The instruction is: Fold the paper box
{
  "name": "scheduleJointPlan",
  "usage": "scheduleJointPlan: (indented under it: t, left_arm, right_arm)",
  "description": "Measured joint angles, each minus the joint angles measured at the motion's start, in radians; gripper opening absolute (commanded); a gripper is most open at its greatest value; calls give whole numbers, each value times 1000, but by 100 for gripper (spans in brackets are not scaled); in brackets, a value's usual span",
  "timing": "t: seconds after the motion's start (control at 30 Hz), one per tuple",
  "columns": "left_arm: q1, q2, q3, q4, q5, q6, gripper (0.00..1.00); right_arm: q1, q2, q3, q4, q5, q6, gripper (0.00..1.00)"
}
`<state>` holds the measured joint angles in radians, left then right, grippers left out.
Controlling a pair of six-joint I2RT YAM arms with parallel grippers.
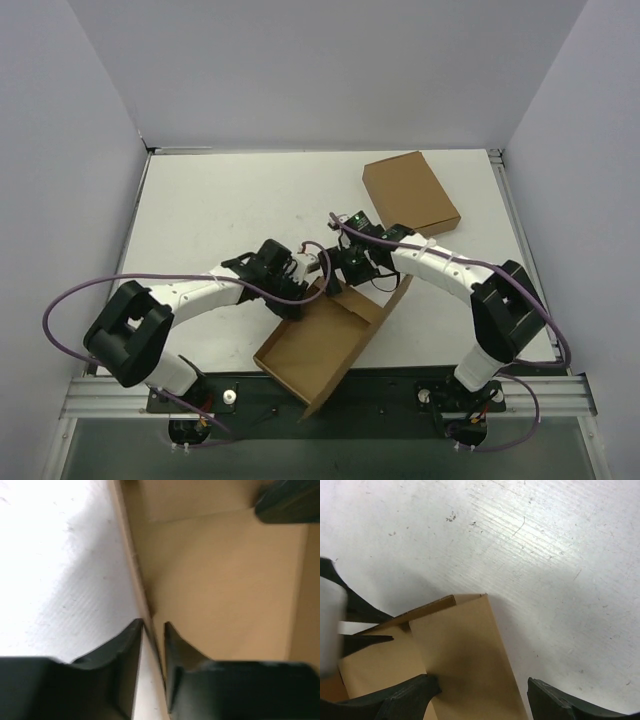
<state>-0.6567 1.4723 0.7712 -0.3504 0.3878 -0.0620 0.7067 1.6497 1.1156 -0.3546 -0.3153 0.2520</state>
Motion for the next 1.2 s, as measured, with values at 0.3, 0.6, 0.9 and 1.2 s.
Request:
scheduleJointPlan:
  t: [0.3,0.6,0.9,1.2]
  left_arm:
    - [-194,-11,33,-66,-259,27,2]
    - [-274,-302,74,-116,-455,186,2]
    - [-343,-305,163,-207,-665,344,1]
    - [-410,-237,213,-217,-787,412,1]
  right_arm:
    - [31,-210,-134,90,26,-21,79]
    - [42,-621,-308,180,103,-24,79]
    - [181,-865,-455,217,303,15,78]
    - [273,-725,-462,214,580,45,17]
